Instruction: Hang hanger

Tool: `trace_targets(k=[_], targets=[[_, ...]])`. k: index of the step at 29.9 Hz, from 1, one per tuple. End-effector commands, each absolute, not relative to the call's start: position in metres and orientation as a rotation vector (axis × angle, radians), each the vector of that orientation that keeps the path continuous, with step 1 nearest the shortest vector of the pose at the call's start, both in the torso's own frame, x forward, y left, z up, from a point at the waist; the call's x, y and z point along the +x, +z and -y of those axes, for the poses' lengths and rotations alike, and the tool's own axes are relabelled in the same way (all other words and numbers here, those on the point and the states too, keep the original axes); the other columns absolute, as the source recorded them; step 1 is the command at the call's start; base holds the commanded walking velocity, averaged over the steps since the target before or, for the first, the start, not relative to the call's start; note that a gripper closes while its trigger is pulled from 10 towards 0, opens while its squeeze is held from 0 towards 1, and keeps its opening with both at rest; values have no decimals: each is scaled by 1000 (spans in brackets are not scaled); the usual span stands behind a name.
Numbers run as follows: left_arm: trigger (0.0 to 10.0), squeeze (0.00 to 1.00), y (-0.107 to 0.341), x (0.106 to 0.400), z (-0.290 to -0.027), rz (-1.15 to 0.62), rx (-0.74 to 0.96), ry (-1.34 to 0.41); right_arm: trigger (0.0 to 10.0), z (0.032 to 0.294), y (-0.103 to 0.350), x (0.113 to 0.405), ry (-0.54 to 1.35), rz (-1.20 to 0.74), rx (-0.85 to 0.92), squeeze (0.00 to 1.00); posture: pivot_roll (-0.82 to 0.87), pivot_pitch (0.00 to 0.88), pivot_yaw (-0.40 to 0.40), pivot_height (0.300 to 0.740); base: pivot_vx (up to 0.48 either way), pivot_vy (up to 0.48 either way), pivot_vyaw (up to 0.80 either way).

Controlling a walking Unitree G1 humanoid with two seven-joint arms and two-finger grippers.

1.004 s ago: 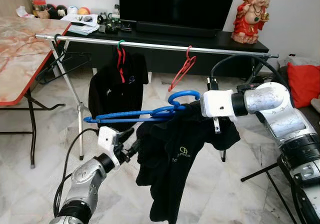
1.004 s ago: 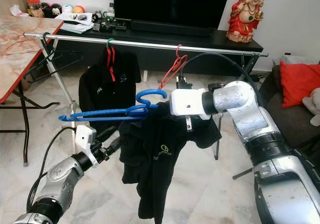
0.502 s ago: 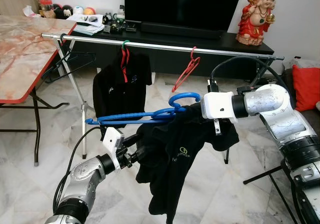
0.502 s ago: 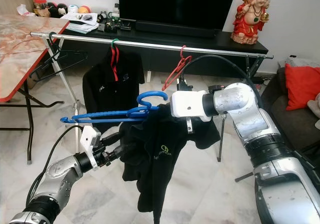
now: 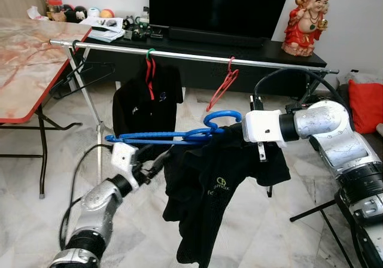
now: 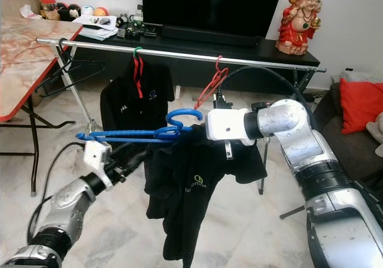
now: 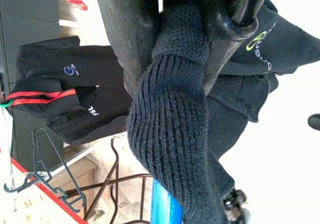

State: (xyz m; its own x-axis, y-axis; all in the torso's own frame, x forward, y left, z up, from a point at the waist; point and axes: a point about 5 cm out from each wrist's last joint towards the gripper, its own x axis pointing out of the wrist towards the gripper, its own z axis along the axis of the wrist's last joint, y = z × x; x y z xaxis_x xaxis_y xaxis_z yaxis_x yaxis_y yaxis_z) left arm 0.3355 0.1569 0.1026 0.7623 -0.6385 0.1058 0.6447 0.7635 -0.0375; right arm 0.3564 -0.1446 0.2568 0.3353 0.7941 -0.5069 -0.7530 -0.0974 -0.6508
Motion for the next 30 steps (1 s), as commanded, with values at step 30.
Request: trace_targets(k=[30], targets=[[10000, 0, 95, 317, -155, -40, -8, -1024, 0, 147, 259, 355, 1293, 58, -1066, 0, -58, 19, -131, 740, 0, 0, 0]])
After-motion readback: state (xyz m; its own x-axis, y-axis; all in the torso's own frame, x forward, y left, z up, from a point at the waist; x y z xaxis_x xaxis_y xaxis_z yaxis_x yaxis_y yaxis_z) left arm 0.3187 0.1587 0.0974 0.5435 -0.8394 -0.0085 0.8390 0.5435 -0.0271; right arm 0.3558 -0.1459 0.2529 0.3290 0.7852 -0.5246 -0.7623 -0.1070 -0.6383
